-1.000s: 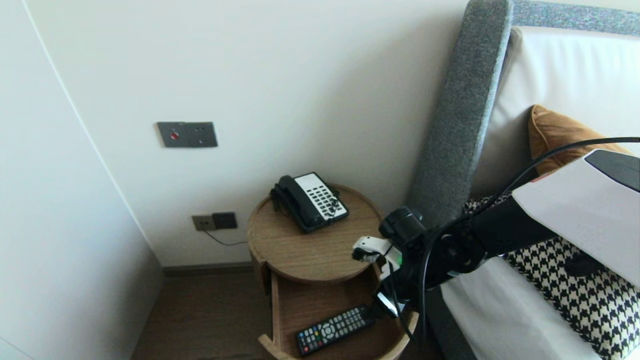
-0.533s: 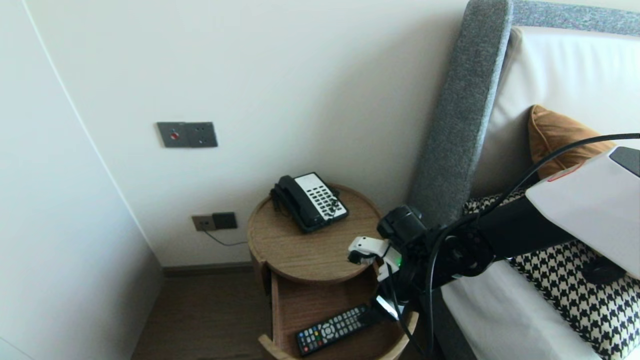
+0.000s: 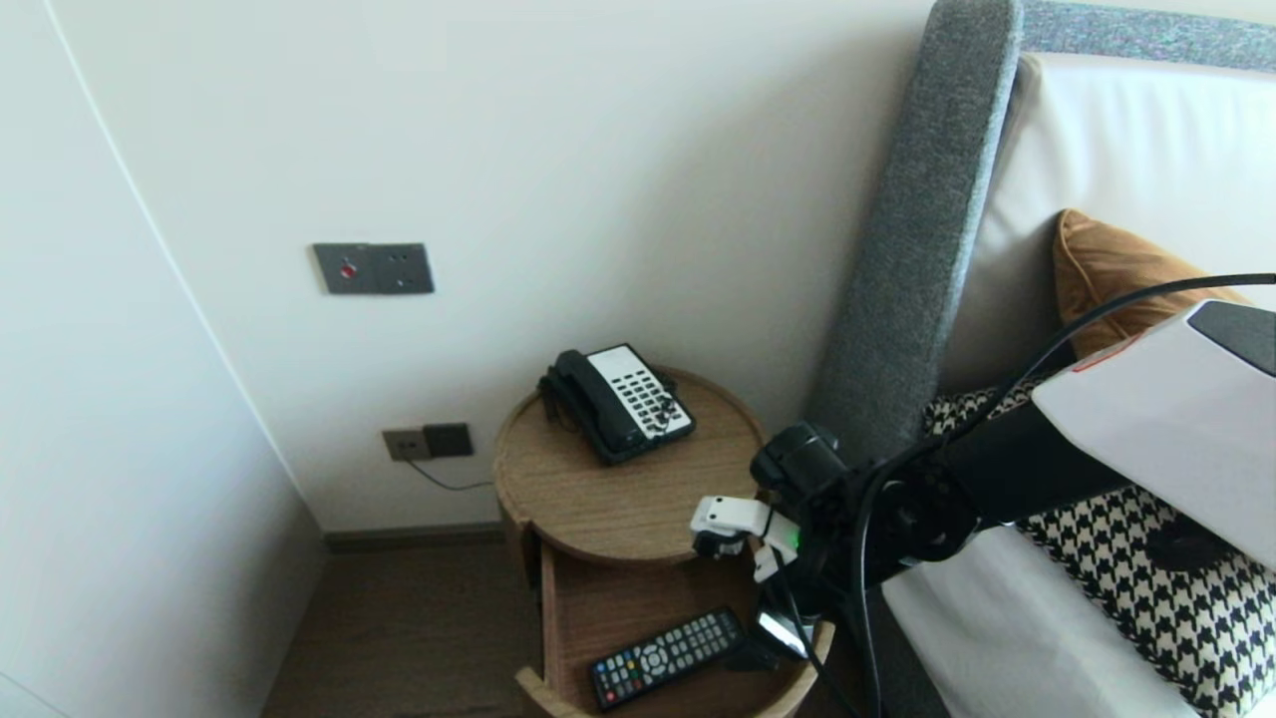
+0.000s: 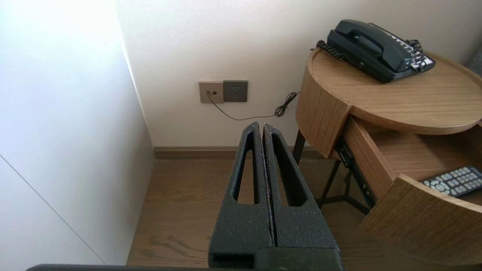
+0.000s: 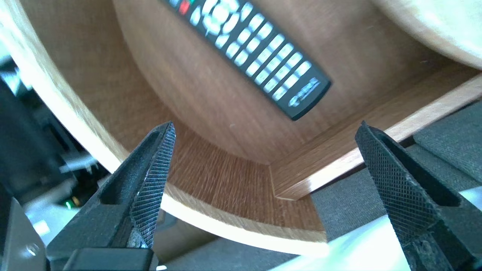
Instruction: Take the remote control out of the drawer one by one and place them on the table
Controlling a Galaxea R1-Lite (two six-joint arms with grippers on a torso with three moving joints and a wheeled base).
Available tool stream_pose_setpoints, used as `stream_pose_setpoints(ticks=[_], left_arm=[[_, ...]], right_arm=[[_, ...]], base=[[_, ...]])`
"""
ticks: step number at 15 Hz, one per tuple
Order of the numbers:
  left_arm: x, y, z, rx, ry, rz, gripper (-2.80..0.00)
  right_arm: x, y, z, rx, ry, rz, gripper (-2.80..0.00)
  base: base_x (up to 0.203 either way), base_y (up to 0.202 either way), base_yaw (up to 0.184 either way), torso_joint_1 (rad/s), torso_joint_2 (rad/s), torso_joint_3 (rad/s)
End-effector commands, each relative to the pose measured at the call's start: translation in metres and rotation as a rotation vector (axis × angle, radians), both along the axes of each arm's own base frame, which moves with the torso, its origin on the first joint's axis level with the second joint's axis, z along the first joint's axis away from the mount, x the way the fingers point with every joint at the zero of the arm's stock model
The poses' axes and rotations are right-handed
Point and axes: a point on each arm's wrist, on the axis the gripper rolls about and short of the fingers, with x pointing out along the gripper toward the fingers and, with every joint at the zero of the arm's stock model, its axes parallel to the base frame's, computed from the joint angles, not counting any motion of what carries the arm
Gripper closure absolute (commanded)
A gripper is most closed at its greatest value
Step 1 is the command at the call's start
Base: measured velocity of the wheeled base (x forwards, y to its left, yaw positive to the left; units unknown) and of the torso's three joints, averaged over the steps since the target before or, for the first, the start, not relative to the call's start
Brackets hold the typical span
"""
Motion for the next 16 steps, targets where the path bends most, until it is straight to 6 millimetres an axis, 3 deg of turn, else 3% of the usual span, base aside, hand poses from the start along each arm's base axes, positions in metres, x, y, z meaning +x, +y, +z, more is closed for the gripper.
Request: stream_pose_setpoints(ticks=[1,6,11,16], left_arm=[[0.000,0.000,0.000,0.000,-0.002,0.002,0.00],[0.000,0.000,0.000,0.000,-0.002,0.000,0.00],[0.000,0.000,0.000,0.000,-0.002,0.001,0.00],[0.000,0.000,0.000,0.000,-0.002,0.000,0.00]], right_arm=[[-0.001,0.000,-0.013,-0.020,0.028,0.038,-2.80],[0.009,0.008,-0.033,-0.037,0.038,0.114,-2.80],[0.031,0.018,-0.032,-0.043,0.031,0.124,-2.80],[0.034,0.017,-0.049,-0.100,0.085,0.174,-2.80]], base=[[0.000,0.000,0.000,0.000,0.00,0.000],[0.000,0.000,0.000,0.000,0.00,0.000],[0.000,0.000,0.000,0.000,0.00,0.000],[0.000,0.000,0.000,0.000,0.00,0.000]])
